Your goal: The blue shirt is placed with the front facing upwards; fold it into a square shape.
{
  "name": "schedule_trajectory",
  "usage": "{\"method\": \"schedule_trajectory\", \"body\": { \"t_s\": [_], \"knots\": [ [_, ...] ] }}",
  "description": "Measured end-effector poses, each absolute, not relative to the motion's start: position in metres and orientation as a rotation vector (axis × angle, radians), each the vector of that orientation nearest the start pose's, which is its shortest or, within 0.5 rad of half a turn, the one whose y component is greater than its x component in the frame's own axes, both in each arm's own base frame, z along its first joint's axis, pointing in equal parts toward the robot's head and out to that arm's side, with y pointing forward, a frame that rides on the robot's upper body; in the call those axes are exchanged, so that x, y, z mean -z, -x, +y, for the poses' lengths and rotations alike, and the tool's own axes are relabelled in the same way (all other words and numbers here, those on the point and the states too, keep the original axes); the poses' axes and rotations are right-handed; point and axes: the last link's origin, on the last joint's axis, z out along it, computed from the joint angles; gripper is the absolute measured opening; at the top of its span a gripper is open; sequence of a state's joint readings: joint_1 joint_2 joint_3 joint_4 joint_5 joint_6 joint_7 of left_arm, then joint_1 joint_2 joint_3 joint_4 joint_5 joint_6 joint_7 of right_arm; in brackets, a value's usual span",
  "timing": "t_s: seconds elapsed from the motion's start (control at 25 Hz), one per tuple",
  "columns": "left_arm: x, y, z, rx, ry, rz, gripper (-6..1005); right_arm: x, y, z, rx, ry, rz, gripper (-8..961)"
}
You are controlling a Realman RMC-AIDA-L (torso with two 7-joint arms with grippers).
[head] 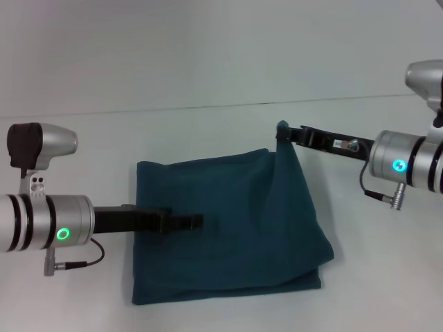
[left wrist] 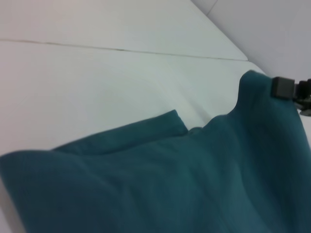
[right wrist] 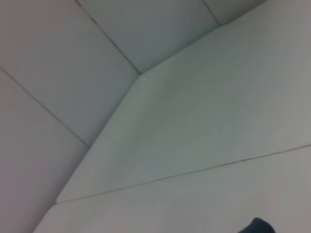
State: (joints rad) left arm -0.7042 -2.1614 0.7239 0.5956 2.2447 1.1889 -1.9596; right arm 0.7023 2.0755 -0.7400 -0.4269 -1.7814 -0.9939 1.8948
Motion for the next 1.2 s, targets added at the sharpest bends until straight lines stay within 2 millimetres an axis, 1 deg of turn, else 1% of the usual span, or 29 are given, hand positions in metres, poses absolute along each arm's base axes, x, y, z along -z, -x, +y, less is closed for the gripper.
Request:
{"method": "schedule_trajectory", "body": {
  "t_s": [0.28,0.52,0.8,1.2],
  "knots": [
    [0.056,0.232,0.384,0.42,2.523,-1.257,872,0.021,-0.273,0.411,-0.753,2.037,1.466,90],
    [0.058,0.228,0.388,0.418,2.519,-1.243,872,0.026,-0.282,0.409,-0.705,2.003,1.483,109],
    [0.059,0.224,0.393,0.445,2.492,-1.243,873,0.03,-0.282,0.407,-0.686,2.013,1.486,131],
    [0.062,0.223,0.396,0.442,2.485,-1.241,873,0.029,-0.282,0.407,-0.687,2.014,1.483,163]
  ]
}}
